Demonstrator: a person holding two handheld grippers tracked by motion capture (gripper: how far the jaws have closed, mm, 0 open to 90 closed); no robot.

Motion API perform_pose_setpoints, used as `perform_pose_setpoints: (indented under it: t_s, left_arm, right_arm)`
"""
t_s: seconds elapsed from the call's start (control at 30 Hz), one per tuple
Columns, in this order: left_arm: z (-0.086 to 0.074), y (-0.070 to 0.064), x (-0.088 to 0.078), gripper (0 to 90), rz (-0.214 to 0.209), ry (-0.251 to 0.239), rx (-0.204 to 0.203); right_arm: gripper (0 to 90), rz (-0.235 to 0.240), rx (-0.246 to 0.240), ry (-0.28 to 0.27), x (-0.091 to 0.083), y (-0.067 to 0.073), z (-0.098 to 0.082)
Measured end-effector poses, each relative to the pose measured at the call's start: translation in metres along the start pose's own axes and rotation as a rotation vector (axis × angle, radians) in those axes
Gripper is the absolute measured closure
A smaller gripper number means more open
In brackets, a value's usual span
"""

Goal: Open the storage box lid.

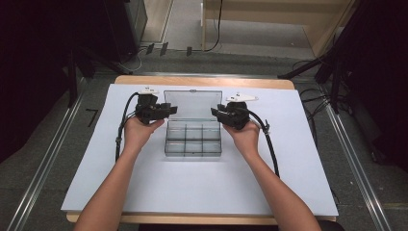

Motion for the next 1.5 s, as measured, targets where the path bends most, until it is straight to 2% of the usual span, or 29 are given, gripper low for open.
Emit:
perform_pose_setpoints:
  t_s: [0.23, 0.4, 0.6, 1.5]
  left_arm:
    - [-0.003, 0.001, 0.006, 60.7, 0.002, 0.019, -0.015]
    - [-0.003, 0.002, 0.01, 60.9, 0.013, 0.013, -0.031]
    - [-0.005, 0.003, 0.014, 60.8, 0.024, 0.023, -0.024]
    - [-0.01, 0.006, 0.027, 56.2, 0.043, 0.045, -0.055]
  right_arm:
    - [65.4, -0.004, 0.016, -0.005, 0.003, -0.002, -0.001]
    - [65.1, -0.01, 0.029, -0.001, 0.006, -0.004, -0.002]
    - [65.2, -0.018, 0.032, -0.001, 0.009, -0.006, -0.004]
    - [58.3, -0.002, 0.152, -0.065, 0.024, -0.012, -0.012]
Point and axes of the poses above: each handheld gripper's, and its own axes: x roughly forward along the jaws, z roughly out of its top, y roughly to its left, the point moved 5 cm from there along x, roughly forward along the jaws, and after that the axes turned 8 degrees about z, right-handed, at the moved point
